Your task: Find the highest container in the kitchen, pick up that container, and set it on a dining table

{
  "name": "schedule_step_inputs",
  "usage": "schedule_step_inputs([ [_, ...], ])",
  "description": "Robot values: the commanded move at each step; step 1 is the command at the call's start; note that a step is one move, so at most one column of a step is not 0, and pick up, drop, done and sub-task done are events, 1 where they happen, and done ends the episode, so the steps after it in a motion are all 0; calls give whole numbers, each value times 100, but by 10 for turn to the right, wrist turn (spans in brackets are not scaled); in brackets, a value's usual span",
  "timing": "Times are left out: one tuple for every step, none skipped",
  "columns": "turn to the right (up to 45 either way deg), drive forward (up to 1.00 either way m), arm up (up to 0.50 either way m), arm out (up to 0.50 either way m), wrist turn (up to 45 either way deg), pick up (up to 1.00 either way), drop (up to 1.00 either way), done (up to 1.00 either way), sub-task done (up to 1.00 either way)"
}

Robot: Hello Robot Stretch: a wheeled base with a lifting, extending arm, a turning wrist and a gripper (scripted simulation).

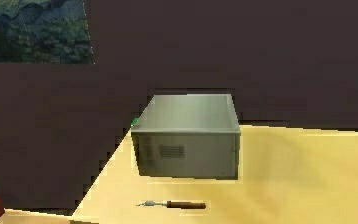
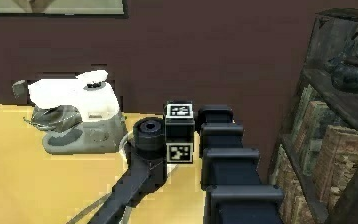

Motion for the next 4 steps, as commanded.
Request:
schedule_step_inputs([
  [0, 0, 0, 0, 450, 0, 0, 0, 0],
  [0, 0, 0, 0, 450, 0, 0, 0, 0],
  [0, 0, 0, 0, 390, 0, 0, 0, 0],
  [0, 0, -8, 0, 0, 0, 0, 0, 0],
])
